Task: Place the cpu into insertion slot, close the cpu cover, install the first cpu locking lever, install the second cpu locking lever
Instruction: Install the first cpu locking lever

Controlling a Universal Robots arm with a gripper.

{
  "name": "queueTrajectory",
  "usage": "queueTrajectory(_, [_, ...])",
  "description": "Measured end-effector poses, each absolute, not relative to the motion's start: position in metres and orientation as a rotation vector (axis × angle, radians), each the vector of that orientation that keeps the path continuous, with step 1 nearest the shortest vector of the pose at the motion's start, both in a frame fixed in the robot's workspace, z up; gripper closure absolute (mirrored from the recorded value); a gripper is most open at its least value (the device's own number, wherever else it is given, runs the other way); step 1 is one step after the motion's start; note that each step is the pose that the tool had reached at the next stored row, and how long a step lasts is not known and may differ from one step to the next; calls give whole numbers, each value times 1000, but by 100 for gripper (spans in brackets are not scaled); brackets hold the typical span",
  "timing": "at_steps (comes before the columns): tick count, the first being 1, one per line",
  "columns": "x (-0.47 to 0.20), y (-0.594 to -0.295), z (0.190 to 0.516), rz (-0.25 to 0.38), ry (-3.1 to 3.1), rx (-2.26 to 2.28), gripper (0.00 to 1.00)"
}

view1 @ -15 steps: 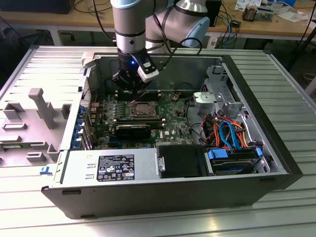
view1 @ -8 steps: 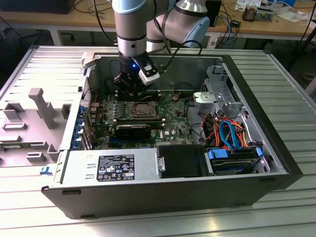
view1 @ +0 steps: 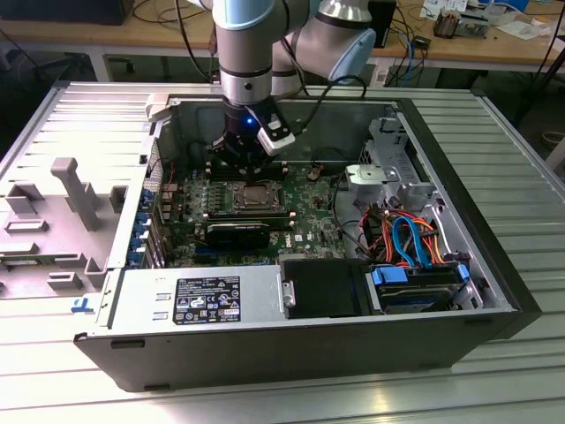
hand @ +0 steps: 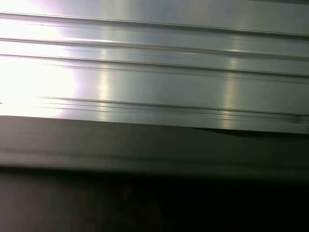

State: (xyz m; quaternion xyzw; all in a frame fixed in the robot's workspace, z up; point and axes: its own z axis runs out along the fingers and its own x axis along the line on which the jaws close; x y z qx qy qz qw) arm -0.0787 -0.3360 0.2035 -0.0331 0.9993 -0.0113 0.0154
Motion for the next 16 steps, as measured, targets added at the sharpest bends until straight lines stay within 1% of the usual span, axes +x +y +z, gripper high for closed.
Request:
queueTrajectory(7, [-59,-336,202,-35,3109,-104,89])
queueTrajectory(16, [-53,-332,203,-33,3107,-113,89])
